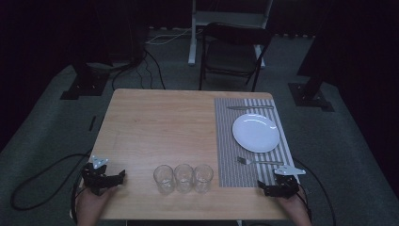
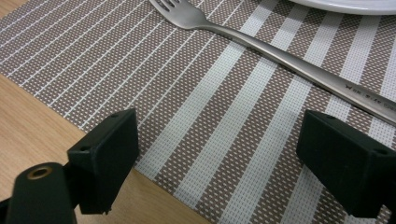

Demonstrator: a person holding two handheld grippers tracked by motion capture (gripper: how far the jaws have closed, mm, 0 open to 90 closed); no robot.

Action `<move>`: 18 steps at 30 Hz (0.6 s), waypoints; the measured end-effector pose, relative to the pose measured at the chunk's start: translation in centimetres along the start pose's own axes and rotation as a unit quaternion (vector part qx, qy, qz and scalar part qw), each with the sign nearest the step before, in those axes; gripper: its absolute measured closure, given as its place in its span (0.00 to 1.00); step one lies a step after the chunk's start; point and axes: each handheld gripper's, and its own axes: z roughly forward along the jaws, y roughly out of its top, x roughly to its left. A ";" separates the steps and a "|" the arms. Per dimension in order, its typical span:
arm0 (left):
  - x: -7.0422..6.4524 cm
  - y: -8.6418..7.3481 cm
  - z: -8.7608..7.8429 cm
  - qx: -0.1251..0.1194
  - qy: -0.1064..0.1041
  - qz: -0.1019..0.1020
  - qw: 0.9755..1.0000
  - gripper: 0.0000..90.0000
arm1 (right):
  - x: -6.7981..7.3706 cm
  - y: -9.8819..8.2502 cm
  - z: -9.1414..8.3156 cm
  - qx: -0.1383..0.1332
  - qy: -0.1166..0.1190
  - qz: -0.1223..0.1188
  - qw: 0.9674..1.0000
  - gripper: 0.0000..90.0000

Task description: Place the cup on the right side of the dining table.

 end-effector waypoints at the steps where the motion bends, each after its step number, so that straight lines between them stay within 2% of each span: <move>1: 0.0 0.0 0.0 0.000 0.000 0.000 1.000 0.00 | 0.0 0.0 0.0 0.001 0.000 0.000 1.000 0.14; 12: 0.0 0.0 0.0 0.000 0.000 0.000 1.000 0.00 | 0.2 0.4 0.0 0.016 -0.004 0.001 1.000 0.15; 18: 0.0 0.0 0.0 0.000 0.000 0.000 1.000 0.00 | 0.2 0.5 -0.2 0.014 0.017 0.005 1.000 0.16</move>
